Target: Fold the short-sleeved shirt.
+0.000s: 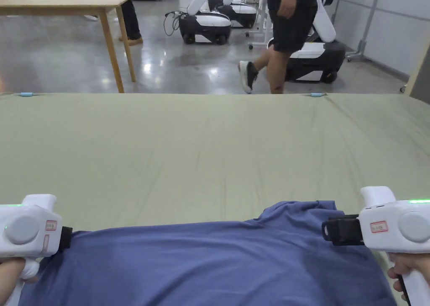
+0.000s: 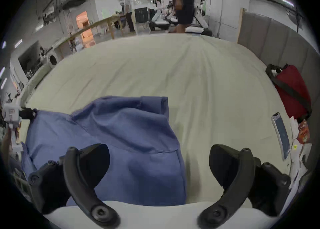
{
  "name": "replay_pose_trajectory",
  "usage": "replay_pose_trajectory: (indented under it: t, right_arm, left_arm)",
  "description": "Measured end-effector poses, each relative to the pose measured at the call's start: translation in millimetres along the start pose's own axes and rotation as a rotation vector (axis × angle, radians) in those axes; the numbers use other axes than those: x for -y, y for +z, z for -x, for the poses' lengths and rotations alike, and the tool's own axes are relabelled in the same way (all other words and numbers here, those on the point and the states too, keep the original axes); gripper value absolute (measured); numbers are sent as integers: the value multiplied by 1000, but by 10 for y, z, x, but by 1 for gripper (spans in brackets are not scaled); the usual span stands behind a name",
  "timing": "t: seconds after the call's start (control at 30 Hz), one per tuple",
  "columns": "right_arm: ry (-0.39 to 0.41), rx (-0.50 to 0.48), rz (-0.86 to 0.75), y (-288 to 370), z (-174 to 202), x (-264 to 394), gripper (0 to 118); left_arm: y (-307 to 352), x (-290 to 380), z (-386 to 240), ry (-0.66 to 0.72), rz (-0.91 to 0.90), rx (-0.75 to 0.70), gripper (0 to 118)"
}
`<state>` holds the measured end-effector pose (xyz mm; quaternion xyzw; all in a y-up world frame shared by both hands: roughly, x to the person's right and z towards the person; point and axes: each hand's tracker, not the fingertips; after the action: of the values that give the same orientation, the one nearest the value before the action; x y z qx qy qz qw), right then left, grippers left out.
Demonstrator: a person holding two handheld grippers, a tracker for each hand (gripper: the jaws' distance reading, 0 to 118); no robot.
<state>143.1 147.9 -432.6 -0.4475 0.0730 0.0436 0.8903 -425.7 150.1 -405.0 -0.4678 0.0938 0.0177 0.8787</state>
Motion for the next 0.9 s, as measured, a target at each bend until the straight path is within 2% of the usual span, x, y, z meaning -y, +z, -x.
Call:
replay_pose_trajectory:
  t: [0.07,0.1,0.13,0.17,0.2,0.23,0.27,0.3,0.4,0.5,0.67,0.9]
  right_arm:
    - [17,35,39,-141,-6,76,116]
    - [25,48,71,-155,-31,-113,113]
    - [14,56,77,-190,-52,-109,96]
    - [4,50,67,-188,-74,-85,74]
    - [-32,14,59,-138,-98,-74,65]
    - [-34,14,43,-58,-96,-84,45]
    - [-30,6,29,19,-82,-91,15]
    - [-13,35,-5,95,-61,-93,4]
    - [-21,22,-39,318,-88,-89,4]
    - [-89,-67,-90,678,-115,-24,4]
    - [-16,-56,-139,1214,-52,202,4]
    - [-3,-69,-207,1878,17,718,4]
  left_arm:
    - [-8,18,24,11,-4,6,7]
    - [-5,21,27,15,-4,9,7]
    - [2,27,26,18,-5,10,7]
    - [0,30,39,17,-5,11,7]
    - [14,37,36,12,-5,12,7]
    - [37,49,30,10,-7,10,7]
    - [62,60,26,4,-7,11,7]
    - [90,69,38,-5,-9,12,7]
    - [242,119,83,-15,-24,19,7]
    - [488,201,171,5,-55,59,7]
    - [968,400,310,-4,-101,80,7]
    - [1642,952,546,6,-169,116,7]
